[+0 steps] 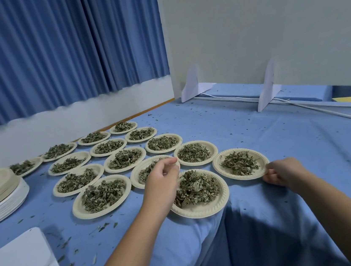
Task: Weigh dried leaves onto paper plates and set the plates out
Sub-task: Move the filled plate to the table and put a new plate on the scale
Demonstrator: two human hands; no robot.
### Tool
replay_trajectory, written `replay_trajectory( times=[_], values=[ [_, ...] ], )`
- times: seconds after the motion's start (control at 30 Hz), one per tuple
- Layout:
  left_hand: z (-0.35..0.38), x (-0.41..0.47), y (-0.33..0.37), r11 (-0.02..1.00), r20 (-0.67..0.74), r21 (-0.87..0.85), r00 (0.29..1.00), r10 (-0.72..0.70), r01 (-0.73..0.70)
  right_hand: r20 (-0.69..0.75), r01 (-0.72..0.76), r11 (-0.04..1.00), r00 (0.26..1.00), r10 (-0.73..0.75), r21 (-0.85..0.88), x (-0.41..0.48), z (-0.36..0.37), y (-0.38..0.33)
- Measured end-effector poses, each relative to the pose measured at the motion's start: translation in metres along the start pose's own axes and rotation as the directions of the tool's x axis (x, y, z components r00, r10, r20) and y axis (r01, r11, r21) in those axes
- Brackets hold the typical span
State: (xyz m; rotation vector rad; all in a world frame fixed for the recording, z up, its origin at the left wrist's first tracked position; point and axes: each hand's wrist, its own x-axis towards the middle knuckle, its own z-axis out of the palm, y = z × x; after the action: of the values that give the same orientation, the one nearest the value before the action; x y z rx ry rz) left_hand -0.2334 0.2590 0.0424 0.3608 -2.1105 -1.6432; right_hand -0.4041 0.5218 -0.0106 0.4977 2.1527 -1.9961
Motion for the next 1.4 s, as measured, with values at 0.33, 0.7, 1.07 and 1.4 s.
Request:
replay_trajectory(
  times=[0.33, 0.7, 1.07, 1.4],
  values=[
    [-0.004, -0.011, 0.011, 0.995, 0.007, -0.085, 0.999, -0.051, 0.051, -0.063, 0.158, 0.983, 0.984, -0.165, -0.093, -0.028, -0.001, -0.020],
    [-0.121, -0.039, 0.013, 0.975, -0.193, -0.215, 0.976, -0.101, 0.059, 0.501, 0.215, 0.973, 0.834, -0.229, 0.086, -0.142, 0.147, -0.055],
    [-0.335, -0.110, -0.036, 0.972, -0.592, 0.057, 0.792, -0.152, 0.230, 0.895, 0.128, 0.991, 0.446, -0.022, -0.039, -0.286, 0.346, -0.017],
    [-0.410, -0.154, -0.077, 0.642, -0.725, 0.506, 0.687, -0.045, 0.576, 0.939, 0.904, 0.401, 0.256, -0.232, -0.147, -0.342, 0.451, -0.016]
  ],
)
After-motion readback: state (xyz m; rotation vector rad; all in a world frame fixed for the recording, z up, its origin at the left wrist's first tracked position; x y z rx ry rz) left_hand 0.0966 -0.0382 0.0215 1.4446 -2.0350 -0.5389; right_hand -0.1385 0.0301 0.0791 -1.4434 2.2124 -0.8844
